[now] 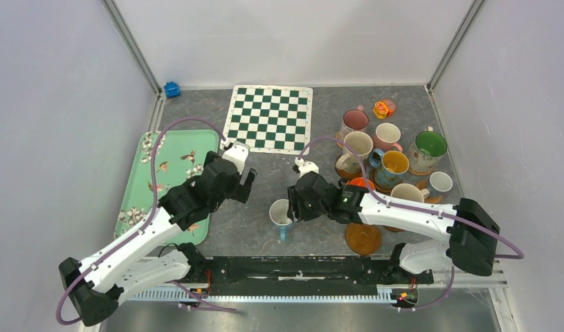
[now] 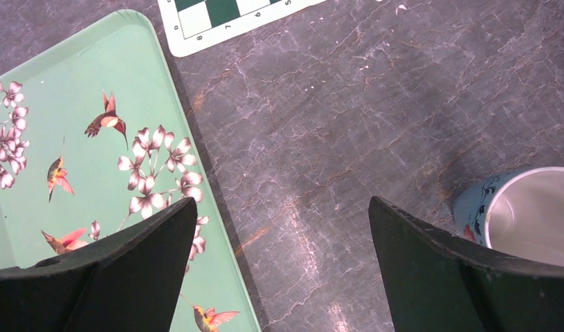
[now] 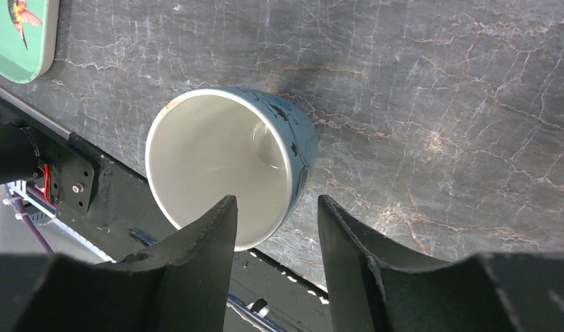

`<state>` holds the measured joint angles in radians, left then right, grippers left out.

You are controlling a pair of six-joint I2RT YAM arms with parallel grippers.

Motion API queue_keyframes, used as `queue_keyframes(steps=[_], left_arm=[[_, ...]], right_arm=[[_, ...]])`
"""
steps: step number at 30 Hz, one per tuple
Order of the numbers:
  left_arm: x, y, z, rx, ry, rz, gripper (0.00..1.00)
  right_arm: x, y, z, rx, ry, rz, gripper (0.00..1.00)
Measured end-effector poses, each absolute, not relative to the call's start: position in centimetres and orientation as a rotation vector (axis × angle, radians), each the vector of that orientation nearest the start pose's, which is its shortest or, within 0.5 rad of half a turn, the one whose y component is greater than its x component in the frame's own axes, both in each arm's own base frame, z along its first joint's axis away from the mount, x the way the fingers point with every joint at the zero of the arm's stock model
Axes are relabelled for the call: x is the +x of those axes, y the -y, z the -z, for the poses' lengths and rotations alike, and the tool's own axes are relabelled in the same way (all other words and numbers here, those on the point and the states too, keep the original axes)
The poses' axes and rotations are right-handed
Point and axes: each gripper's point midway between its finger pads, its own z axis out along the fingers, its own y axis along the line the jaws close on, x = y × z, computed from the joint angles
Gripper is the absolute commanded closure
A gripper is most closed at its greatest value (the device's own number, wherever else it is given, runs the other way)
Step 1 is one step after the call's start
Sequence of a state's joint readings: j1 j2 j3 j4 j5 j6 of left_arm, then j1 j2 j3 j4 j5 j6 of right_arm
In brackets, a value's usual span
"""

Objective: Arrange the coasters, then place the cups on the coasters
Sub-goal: Pick up the cup at the center of the board.

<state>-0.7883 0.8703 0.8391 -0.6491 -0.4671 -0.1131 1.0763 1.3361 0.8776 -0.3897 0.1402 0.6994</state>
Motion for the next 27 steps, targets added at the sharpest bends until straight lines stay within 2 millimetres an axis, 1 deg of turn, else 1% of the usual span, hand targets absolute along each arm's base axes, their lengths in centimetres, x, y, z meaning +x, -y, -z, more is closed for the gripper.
queue_keyframes(steps=[4,6,10,12,20,24,27], left_arm=[[23.0,12.6,-18.8,0.485,-2.114,-0.013,0.00],[23.0,12.5,-18.8,0.487,-2.113,-0.014,0.00],[23.0,12.5,-18.9,0.490,-2.111,-0.015,0.00],[23.0,12.5,-18.9,0.489,-2.109,-0.014,0.00],[22.9,12.4,-18.9,0.487,-2.106,-0.011,0.00],[22.9,12.4,-18.9,0.487,-2.106,-0.011,0.00],[22.9,12.4,-18.9,0.487,-2.106,-0.011,0.00]], right_arm=[[16.3,-30.5,-10.1,-0.385,-2.497,-0.606,0.60],[16.4,-30.2,-10.0,-0.369,-2.504,-0.587,0.66],[16.6,-30.0,-10.2,-0.340,-2.508,-0.564,0.76],[16.8,-30.0,-10.4,-0.329,-2.504,-0.558,0.80],[17.0,-29.3,-10.3,-0.290,-2.508,-0.517,0.82],[17.0,-29.3,-10.2,-0.286,-2.512,-0.515,0.90],[17.0,-29.2,-10.2,-0.288,-2.511,-0.508,1.00]])
